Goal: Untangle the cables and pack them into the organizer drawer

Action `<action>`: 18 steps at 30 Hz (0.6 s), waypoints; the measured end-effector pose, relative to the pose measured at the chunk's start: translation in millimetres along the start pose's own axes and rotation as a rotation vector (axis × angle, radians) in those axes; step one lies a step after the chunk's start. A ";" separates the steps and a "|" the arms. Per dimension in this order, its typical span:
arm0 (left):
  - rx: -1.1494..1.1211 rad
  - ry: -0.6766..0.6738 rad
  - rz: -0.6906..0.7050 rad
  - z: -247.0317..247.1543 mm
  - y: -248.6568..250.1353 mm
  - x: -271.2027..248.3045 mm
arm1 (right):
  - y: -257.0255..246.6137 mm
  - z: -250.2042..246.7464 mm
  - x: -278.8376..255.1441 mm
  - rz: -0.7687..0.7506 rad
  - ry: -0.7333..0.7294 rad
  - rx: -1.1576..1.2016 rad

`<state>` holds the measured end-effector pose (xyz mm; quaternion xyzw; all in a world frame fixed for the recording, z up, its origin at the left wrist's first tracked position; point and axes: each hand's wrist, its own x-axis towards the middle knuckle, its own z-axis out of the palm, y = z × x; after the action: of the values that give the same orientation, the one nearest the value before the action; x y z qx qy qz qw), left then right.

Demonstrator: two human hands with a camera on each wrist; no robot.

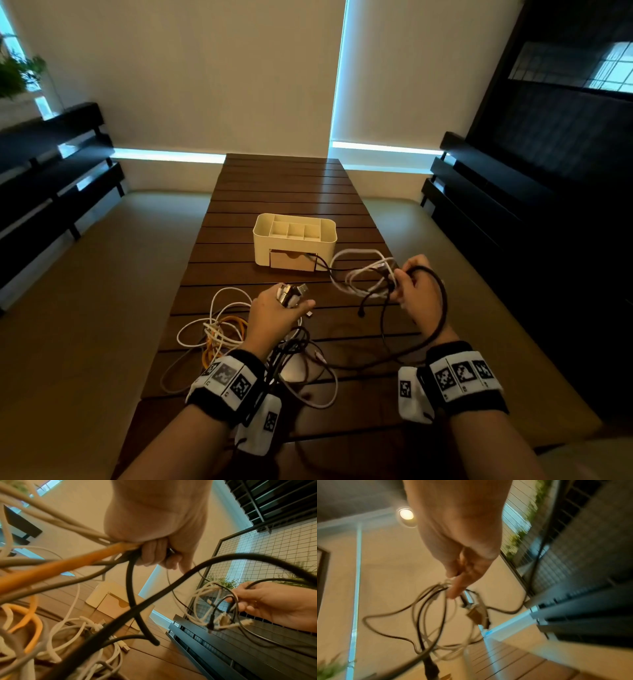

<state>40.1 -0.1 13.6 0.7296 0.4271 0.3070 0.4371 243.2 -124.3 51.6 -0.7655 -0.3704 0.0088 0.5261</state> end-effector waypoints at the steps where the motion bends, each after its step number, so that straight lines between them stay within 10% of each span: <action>1: -0.031 0.010 -0.016 -0.5 -0.1 0.0 | -4.6 -1.4 -1.3 -0.017 -0.019 -0.010; 6: -0.182 -0.060 -0.055 4.9 5.2 -4.4 | -8.4 0.9 -8.5 0.045 -0.292 0.025; 18: -0.156 -0.254 0.126 27.8 10.1 -15.6 | -3.5 13.9 -8.7 0.035 -0.082 -0.049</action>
<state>59.5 -27.0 9.6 0.7516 0.2967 0.2713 0.5229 229.4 -117.6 44.9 -0.7836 -0.3781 0.0404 0.4914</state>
